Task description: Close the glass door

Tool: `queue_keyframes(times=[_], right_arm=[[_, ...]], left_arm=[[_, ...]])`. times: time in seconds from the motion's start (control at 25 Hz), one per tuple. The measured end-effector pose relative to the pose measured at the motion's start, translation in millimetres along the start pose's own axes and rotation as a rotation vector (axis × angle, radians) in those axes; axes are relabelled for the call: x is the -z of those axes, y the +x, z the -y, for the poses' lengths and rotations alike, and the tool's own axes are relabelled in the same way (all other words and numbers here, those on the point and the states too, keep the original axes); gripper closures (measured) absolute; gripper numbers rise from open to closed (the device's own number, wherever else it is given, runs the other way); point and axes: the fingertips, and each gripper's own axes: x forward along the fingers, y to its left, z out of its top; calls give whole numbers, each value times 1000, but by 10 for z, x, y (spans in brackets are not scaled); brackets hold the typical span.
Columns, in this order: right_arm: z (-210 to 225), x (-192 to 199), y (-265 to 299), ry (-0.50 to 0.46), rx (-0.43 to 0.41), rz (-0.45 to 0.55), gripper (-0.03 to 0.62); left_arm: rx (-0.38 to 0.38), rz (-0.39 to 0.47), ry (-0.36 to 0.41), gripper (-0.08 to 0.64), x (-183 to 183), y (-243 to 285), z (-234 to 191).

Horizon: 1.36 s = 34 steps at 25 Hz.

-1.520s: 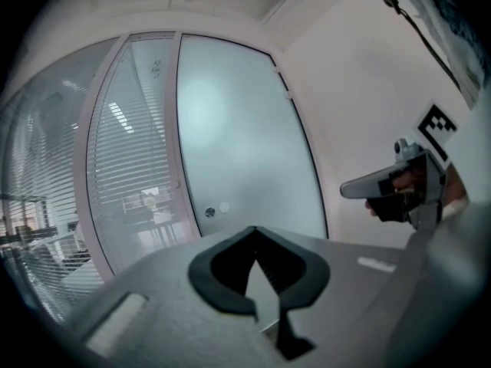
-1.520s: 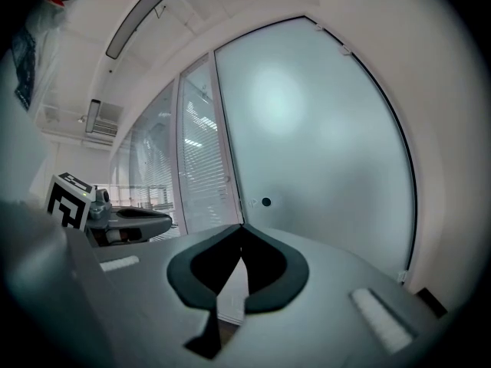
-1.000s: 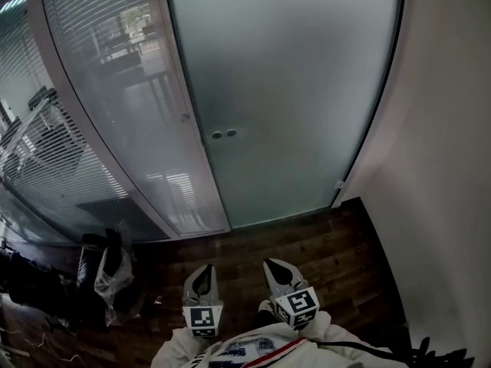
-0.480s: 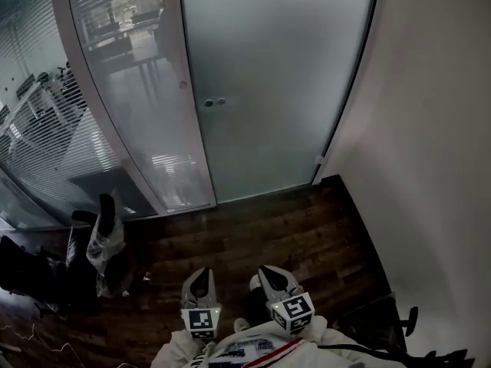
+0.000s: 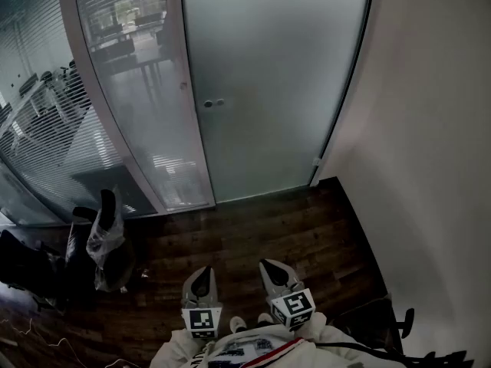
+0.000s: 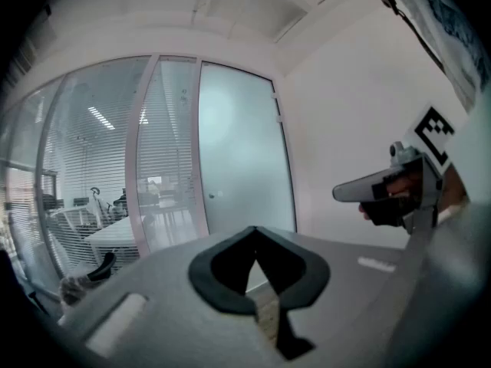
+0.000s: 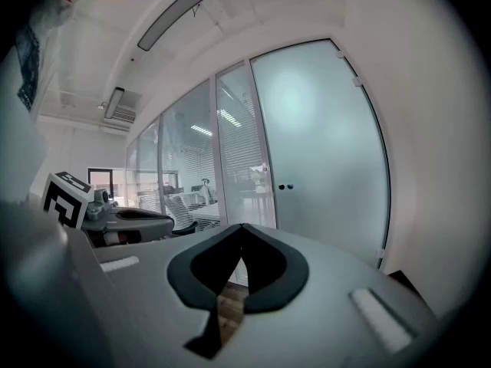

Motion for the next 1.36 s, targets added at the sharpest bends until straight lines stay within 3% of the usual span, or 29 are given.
queue_keyframes(times=[0.24, 0.36, 0.56, 0.72, 1.36], right_arm=[[196, -151, 11, -2, 2, 24, 588], [309, -134, -1, -15, 26, 23, 588], [400, -167, 8, -29, 19, 34, 588], [441, -194, 18, -29, 5, 31, 588], [499, -114, 103, -22, -30, 12, 588]], left_arm=[[22, 46, 31, 558, -250, 87, 197], [43, 26, 34, 558, -362, 146, 315], [48, 50, 15, 558, -345, 282, 404], [71, 21, 60, 558, -481, 335, 487], [55, 15, 43, 558, -461, 474, 499]])
